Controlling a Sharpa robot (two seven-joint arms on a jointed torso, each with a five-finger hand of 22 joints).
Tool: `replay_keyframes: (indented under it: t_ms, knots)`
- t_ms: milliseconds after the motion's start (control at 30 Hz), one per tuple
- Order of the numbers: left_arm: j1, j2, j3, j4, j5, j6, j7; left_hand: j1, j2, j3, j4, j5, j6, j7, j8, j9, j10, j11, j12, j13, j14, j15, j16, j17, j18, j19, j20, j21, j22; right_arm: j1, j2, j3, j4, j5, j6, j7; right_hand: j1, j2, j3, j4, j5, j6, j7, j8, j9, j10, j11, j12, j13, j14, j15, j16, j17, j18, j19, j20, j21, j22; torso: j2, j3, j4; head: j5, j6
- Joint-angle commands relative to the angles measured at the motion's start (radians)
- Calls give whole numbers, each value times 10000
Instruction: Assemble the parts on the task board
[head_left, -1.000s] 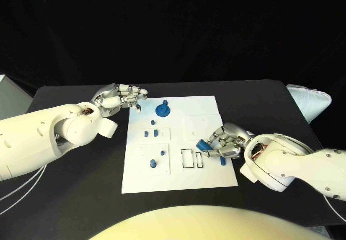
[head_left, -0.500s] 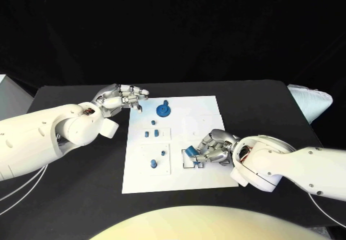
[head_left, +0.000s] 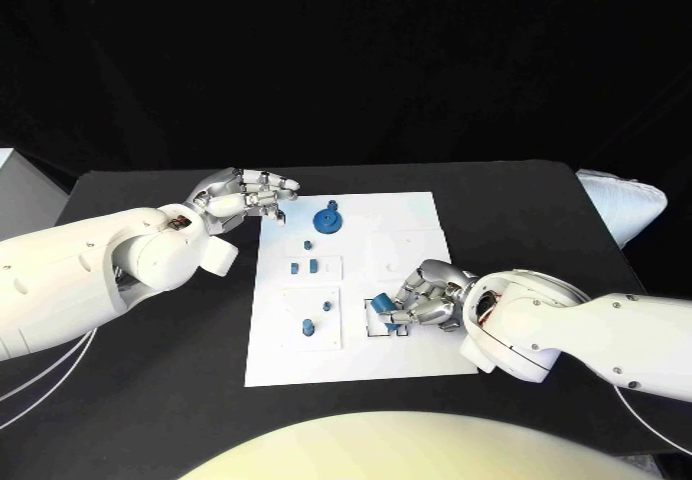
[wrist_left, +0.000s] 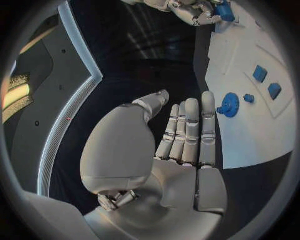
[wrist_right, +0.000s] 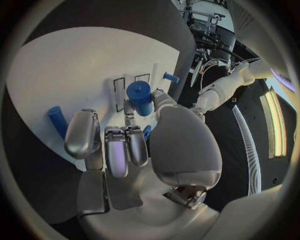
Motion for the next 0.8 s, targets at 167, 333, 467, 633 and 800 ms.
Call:
replay_keyframes:
  t_ms: [167, 333, 467, 633, 800]
  knots:
    - [-3, 19, 5, 11, 53, 168, 29, -15, 96, -69, 20, -4, -79, -9, 60, -19, -51, 15, 73, -16, 18, 20, -29, -14, 141, 65, -3, -54, -22, -35, 166, -12, -94, -339, -12, -106, -496, -19, 43, -4, -571, 359, -286, 148, 27, 461, -100, 2, 1791, 992, -85, 44, 2328, -189, 55, -10, -8, 11, 6, 7, 8, -10, 1]
    - [-4, 13, 5, 15, 53, 166, 24, -15, 96, -69, 20, -4, -79, -9, 60, -19, -51, 15, 73, -16, 18, 20, -29, -14, 141, 65, -3, -54, -22, -81, 289, -12, -168, -437, -200, -88, -836, 105, 19, -1, -454, 357, -300, 204, 32, 478, -110, 10, 1816, 997, -95, 53, 2353, -196, 72, -19, 13, 54, 9, 10, 12, -1, 1]
    - [-4, 6, 4, 14, 53, 166, 10, -15, 96, -69, 20, -4, -79, -9, 60, -19, -51, 15, 73, -16, 18, 20, -29, -14, 141, 65, -3, -54, -22, -98, 342, -11, -203, -548, -232, -77, -1218, 126, -129, 15, -198, 354, -309, 268, 47, 488, -116, 10, 1833, 999, -101, 55, 2361, -200, 82, -27, 17, 86, 6, 12, 4, 2, 1]
    - [-4, 4, 3, 15, 53, 169, -6, -22, 102, -75, 33, -3, -84, -9, 64, -21, -63, 17, 76, -19, 16, 22, -29, -14, 141, 67, -1, -63, -29, -106, 372, -11, -213, -648, -6, -56, -1958, 225, -701, 16, -1355, 300, -316, 412, 94, 449, -120, -94, 1790, 993, -103, 45, 2338, -186, 59, -28, -85, 78, -3, 7, -5, 3, 1]
    - [-5, 4, 3, 14, 53, 167, -14, -22, 102, -75, 33, -3, -84, -9, 64, -21, -63, 17, 76, -19, 16, 22, -29, -14, 141, 67, -1, -63, -29, -110, 367, -11, -208, -788, 86, -10, -2230, 350, -1561, 24, -2138, 216, -307, 543, 134, 422, -110, -180, 1763, 988, -94, 34, 2316, -176, 48, -17, -172, 81, -3, 9, -3, -15, 1]
